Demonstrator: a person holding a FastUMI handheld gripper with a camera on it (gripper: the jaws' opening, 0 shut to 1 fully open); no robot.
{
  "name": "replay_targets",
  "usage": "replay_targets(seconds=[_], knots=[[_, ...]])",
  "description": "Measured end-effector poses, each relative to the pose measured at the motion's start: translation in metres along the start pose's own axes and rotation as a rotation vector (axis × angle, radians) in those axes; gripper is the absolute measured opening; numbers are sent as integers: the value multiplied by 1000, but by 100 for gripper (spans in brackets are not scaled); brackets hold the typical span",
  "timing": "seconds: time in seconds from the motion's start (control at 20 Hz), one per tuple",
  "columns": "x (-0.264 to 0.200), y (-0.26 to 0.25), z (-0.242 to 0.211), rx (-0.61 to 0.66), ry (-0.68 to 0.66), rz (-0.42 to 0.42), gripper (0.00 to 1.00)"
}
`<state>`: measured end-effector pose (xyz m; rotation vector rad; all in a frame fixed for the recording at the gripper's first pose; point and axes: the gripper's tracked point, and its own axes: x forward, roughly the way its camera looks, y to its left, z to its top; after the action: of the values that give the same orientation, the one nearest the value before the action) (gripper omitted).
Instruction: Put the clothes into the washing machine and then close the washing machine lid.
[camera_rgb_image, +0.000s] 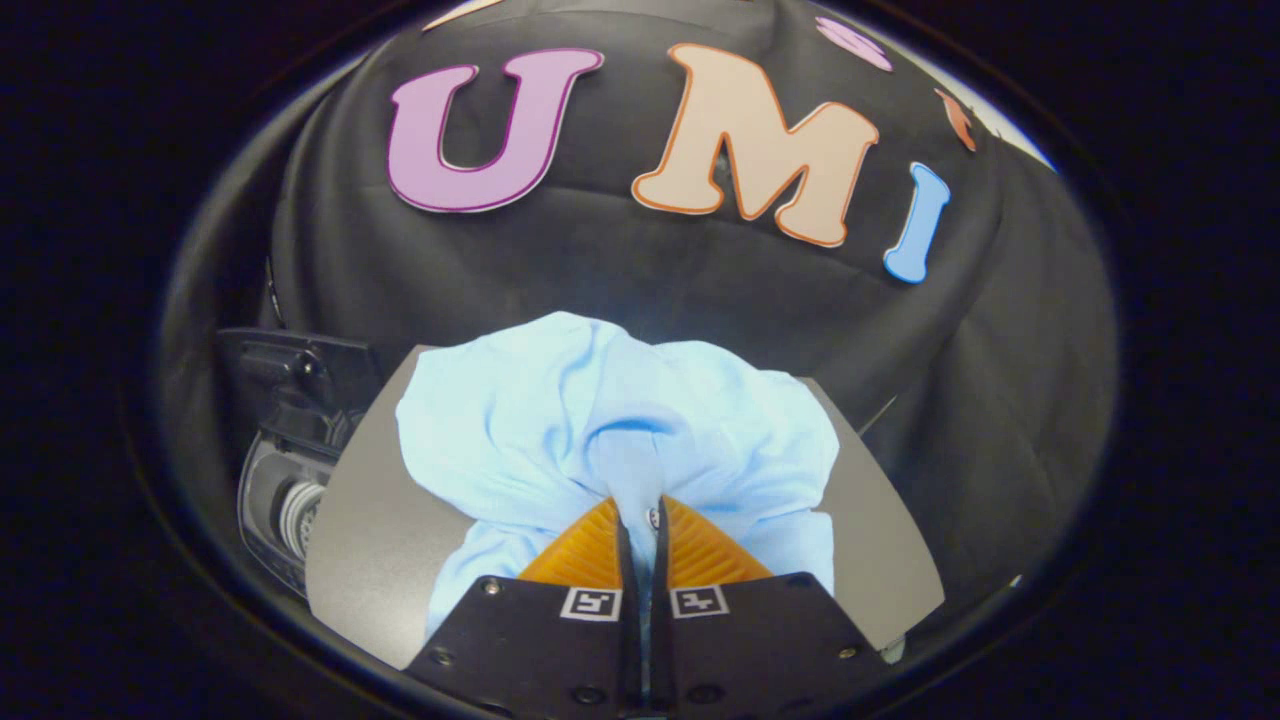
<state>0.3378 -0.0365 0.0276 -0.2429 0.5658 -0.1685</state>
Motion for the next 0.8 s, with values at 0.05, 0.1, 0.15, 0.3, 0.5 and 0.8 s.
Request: replay_targets(seconds=[0.05, 0.1, 0.15, 0.3, 0.5, 0.8], knots=[[-6, 2, -5, 10, -19, 31, 4], [-11, 3, -6, 23, -41, 59, 3], [-15, 3, -8, 42, -45, 83, 2], [-33, 7, -6, 68, -89, 147, 1], [-58, 12, 13, 157, -166, 199, 1], [-91, 31, 49, 184, -251, 251, 0]])
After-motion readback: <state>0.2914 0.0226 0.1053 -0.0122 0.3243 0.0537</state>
